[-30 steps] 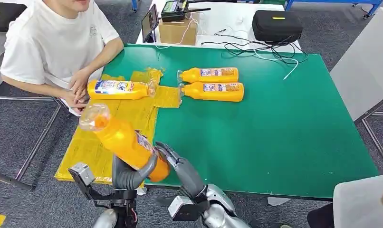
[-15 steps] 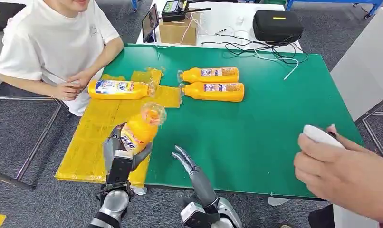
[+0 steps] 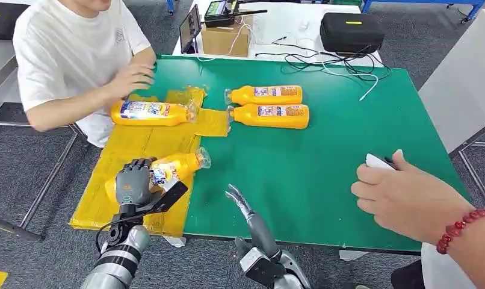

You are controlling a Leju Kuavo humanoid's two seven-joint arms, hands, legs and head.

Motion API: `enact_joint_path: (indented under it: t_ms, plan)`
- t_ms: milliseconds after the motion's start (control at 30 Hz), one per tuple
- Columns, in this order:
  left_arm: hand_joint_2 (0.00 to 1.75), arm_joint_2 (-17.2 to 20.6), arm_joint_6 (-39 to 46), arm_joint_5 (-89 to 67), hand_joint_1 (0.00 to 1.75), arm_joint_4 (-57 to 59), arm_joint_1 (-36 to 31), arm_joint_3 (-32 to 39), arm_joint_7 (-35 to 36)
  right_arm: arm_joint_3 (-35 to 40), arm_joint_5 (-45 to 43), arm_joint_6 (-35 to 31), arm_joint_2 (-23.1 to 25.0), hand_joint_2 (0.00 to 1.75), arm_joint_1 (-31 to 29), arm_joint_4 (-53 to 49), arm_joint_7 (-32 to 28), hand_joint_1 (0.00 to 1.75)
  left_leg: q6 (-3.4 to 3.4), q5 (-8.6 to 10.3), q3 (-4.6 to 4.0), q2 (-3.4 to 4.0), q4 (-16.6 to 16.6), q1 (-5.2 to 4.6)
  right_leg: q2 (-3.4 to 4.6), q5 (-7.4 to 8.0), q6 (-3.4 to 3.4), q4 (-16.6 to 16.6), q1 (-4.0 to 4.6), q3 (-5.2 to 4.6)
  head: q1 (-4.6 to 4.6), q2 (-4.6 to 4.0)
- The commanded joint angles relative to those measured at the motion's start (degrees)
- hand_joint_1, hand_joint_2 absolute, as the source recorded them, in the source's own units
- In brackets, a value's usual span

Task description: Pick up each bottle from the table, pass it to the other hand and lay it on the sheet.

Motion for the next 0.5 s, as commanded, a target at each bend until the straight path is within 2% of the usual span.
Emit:
enact_joint_path:
  t_ms: [33,67,100,133,167,200,233,267,333,500]
  plan:
    - [1.75,1.35,-12.28,10.72,1.68,17.33,-8.70,-1.20,0.59,-1.66,-0.21,1.98,0.78,0.00,-1.97,1.96,-0.05,0.00,-0.05,0.02,0.04,-0.10,-0.01,0.01,-0.10,-0.01,-0.07,-0.01,0.01,0.09,-0.02,0.02]
    - [0.00,1.30,-13.44,11.70,1.61,17.37,-8.85,-1.43,0.99,-1.83,-0.37,2.10,0.92,0.00,-1.94,2.19,-0.05,0.00,-0.09,0.00,0.09,-0.10,0.01,0.02,-0.11,-0.02,-0.12,0.00,0.03,0.15,-0.04,0.00]
    - [0.00,1.23,-14.10,12.13,1.61,17.49,-8.89,-1.72,1.27,-2.08,-0.60,2.06,1.04,0.00,-1.88,2.40,-0.05,0.00,-0.07,0.05,0.11,-0.17,-0.04,0.00,-0.16,0.01,-0.11,-0.04,0.01,0.18,-0.02,0.00]
    - [0.00,1.41,-14.99,12.15,1.48,17.74,-8.94,-2.52,1.68,-2.32,-0.86,2.18,1.14,0.00,-1.75,2.61,-0.05,0.00,-0.10,0.07,0.14,-0.25,-0.02,0.03,-0.27,0.01,-0.15,-0.04,0.04,0.26,-0.04,0.02]
    - [0.00,1.55,-16.27,12.32,1.05,18.24,-9.10,-3.00,2.37,-2.44,-1.07,2.40,1.18,0.00,-1.69,2.78,-0.05,0.00,-0.06,0.10,0.21,-0.43,-0.05,0.00,-0.40,0.00,-0.12,-0.06,0.00,0.36,-0.06,0.00]
    - [0.00,1.66,-16.74,12.44,1.05,18.33,-9.14,-3.29,2.81,-2.46,-1.08,2.44,1.17,0.00,-1.74,2.88,-0.05,0.00,0.01,0.12,0.26,-0.55,-0.07,-0.05,-0.52,-0.09,0.03,-0.06,-0.04,0.43,-0.07,0.00]
    - [0.00,1.70,-17.79,12.74,0.49,18.57,-9.17,-3.74,3.16,-2.50,-0.99,2.37,1.04,0.00,-1.67,2.91,-0.05,0.00,0.00,0.18,0.25,-0.64,-0.07,0.00,-0.53,-0.06,0.00,-0.08,0.00,0.44,-0.02,0.00]
    - [0.00,1.58,-21.06,15.62,0.00,18.50,-9.31,-3.84,3.91,-3.01,-1.37,2.50,0.91,0.00,-1.43,2.57,-0.05,0.00,-0.01,0.19,0.25,-0.59,-0.05,0.01,-0.48,-0.04,-0.02,-0.08,0.02,0.46,-0.04,0.00]
    - [0.00,1.42,-21.97,16.35,0.00,18.41,-9.34,-4.14,3.92,-3.40,-1.65,2.76,0.74,0.00,-1.27,2.33,-0.05,0.00,0.00,0.23,0.29,-0.53,-0.05,0.02,-0.43,-0.02,-0.03,-0.09,0.02,0.48,-0.04,0.00]
    - [0.00,1.64,-30.42,22.55,0.00,17.38,-8.96,-6.12,3.01,-4.84,-1.48,3.55,0.54,0.00,-1.62,3.37,-0.05,0.00,0.02,0.26,0.61,-0.57,-0.12,-0.04,-0.46,-0.04,0.02,-0.14,-0.07,0.81,-0.04,0.02]
